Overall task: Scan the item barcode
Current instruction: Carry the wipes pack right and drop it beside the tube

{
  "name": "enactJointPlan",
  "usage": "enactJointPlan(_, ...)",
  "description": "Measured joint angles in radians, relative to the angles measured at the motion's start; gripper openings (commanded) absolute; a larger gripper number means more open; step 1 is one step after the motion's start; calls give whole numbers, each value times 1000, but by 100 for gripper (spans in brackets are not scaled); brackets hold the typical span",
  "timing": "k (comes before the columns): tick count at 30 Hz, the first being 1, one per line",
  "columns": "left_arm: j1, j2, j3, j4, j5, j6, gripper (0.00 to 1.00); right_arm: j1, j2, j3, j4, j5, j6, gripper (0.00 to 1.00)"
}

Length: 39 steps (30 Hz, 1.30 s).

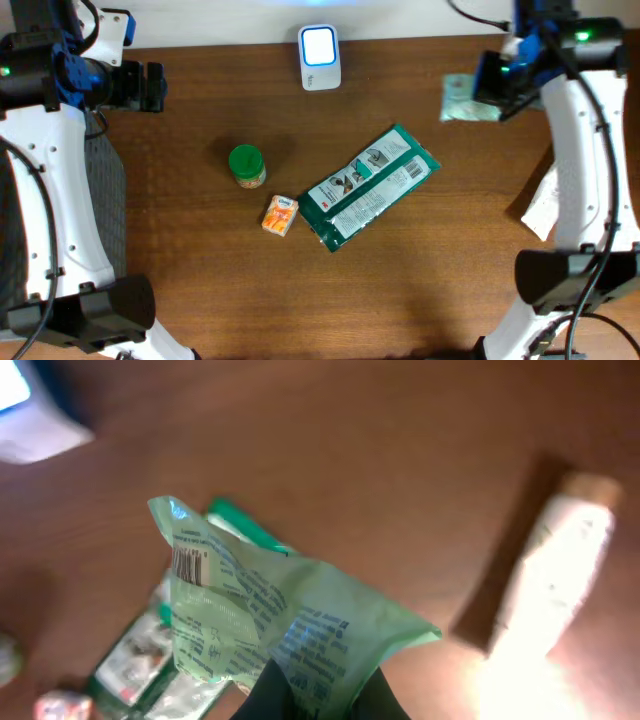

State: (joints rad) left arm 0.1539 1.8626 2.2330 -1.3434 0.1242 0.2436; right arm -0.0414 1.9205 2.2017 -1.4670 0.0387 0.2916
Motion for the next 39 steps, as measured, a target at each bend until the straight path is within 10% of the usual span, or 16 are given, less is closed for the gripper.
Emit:
enactJointPlan(9, 0, 0, 0, 0, 0, 0, 99, -293, 93, -415, 220, 16, 24, 6)
enactJointPlan(17, 0, 0, 0, 0, 0, 0, 99, -344, 93, -562, 305, 35, 22, 56)
enactJointPlan(32, 0, 0, 0, 0, 0, 0, 99, -66, 92, -441, 197, -330, -117, 54)
enactJointPlan(35, 0, 0, 0, 0, 0, 0, 99, -38, 92, -470, 219, -305, -120, 34)
enactJointPlan(39, 0, 0, 0, 21, 0, 0, 99, -35, 91, -564, 293, -325, -123, 34)
